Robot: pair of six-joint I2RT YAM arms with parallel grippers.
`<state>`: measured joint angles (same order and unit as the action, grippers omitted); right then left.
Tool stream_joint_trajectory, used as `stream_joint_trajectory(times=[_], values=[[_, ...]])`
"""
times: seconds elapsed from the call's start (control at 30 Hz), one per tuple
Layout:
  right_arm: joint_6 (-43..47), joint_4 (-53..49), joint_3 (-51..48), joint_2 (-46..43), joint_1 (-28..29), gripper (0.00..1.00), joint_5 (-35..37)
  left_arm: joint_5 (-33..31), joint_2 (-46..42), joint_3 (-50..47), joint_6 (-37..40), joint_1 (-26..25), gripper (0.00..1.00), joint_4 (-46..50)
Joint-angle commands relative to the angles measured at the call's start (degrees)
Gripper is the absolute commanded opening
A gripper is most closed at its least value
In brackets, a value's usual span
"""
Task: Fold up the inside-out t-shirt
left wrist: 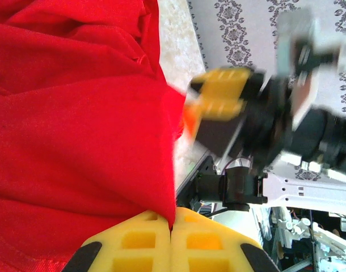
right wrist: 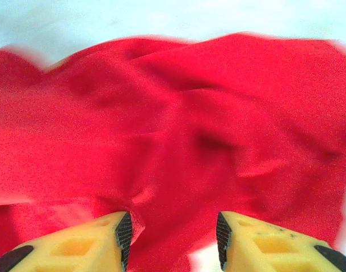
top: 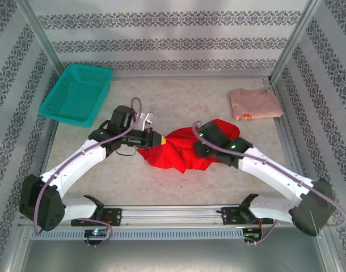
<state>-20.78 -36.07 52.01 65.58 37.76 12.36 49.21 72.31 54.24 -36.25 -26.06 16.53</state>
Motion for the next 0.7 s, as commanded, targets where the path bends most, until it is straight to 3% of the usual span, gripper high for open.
stream_joint_trajectory(times=[0.0, 0.13, 0.27, 0.67], values=[[0.1, -7.7, 2.2, -5.4, -4.8, 0.45, 7.7, -0.4, -2.1, -0.2, 1.9, 0.7, 0.0, 2.3], [3.7, 1.7, -2.4, -11.3, 6.4, 0.45, -4.4, -0.6, -1.5, -0.2, 1.7, 0.7, 0.0, 2.0], [-1.7, 12.1, -8.0, -9.1, 11.7, 0.37, -11.9, -0.3, -0.9, 0.4, 1.9, 0.8, 0.0, 2.3], [-3.2, 19.8, -6.0, 5.9, 9.4, 0.36, -12.4, -0.6, -1.8, 0.3, 2.9, 0.7, 0.0, 3.6]])
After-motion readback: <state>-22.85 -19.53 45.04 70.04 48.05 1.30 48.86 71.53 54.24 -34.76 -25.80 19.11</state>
